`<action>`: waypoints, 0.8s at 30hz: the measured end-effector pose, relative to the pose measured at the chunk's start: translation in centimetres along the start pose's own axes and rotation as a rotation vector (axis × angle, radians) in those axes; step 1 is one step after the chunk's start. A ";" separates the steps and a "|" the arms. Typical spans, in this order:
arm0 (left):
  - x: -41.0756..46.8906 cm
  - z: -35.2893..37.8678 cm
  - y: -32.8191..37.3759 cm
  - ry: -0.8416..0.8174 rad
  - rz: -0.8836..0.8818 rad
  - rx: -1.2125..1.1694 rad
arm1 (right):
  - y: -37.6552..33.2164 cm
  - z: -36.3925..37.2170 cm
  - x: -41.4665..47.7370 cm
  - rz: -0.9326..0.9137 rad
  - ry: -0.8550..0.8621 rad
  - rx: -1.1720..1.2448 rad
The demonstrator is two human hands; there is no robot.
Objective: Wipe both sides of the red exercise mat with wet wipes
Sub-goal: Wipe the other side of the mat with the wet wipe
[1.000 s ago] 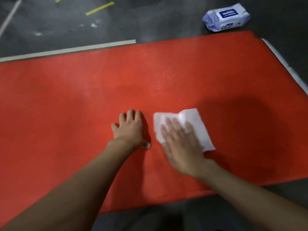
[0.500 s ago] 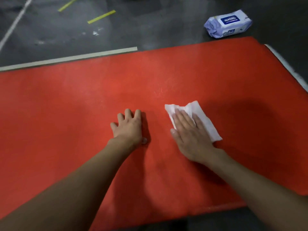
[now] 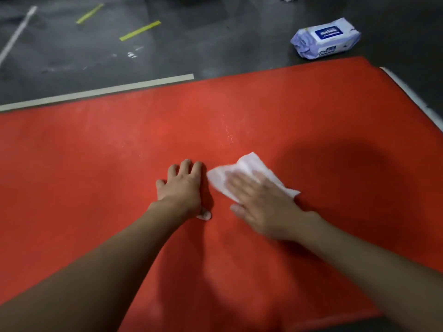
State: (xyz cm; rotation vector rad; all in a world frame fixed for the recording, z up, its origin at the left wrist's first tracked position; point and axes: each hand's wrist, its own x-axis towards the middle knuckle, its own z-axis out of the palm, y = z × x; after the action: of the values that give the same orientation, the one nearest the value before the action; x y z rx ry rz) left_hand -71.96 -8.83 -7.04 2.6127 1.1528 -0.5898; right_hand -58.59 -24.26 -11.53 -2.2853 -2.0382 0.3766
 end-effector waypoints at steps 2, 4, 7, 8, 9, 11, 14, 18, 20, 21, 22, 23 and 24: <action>0.1 0.0 -0.1 -0.008 -0.008 0.005 | 0.8 -0.5 0.9 0.214 0.039 -0.038; 0.1 0.0 -0.1 -0.008 -0.011 0.013 | -0.3 0.1 1.3 0.282 0.039 -0.103; 0.1 0.1 -0.1 0.007 0.000 0.032 | -0.8 0.7 1.0 0.078 0.004 -0.102; 0.1 0.1 -0.3 0.008 0.005 0.034 | 0.1 0.4 1.3 0.050 0.004 -0.087; 0.2 0.1 -0.3 0.005 0.012 0.030 | 1.2 0.0 1.7 0.083 0.001 -0.066; 0.4 0.0 -0.5 -0.004 0.019 0.013 | 1.8 -0.6 2.5 0.247 -0.004 -0.019; 0.6 0.1 -0.6 -0.011 0.029 0.016 | -0.5 0.0 3.3 0.237 -0.004 -0.040; 2.2 -1.5 -1.3 -0.051 0.018 -0.049 | -0.6 -0.8 3.1 0.093 -0.008 0.100; 3.4 -2.5 -1.7 -0.020 -0.003 -0.107 | -0.2 -1.8 3.5 0.134 0.123 0.256; 4.0 -2.6 -1.8 0.013 -0.019 -0.106 | -0.4 -1.7 3.5 0.165 0.196 0.217; 4.6 -2.6 -2.0 0.029 -0.040 -0.081 | -0.8 -1.5 3.6 0.198 0.221 0.122; 5.1 -2.5 -2.2 0.009 -0.061 -0.055 | -1.1 -1.1 3.6 0.224 0.192 0.031; 5.5 -2.3 -2.4 -0.037 -0.076 -0.045 | -1.3 -0.5 3.6 0.234 0.135 -0.021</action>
State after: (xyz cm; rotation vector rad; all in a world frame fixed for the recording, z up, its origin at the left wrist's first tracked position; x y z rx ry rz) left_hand -69.77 -2.83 -7.48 2.5193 1.2446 -0.6173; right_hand -59.38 -20.50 -11.30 -2.4941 -1.7270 0.2050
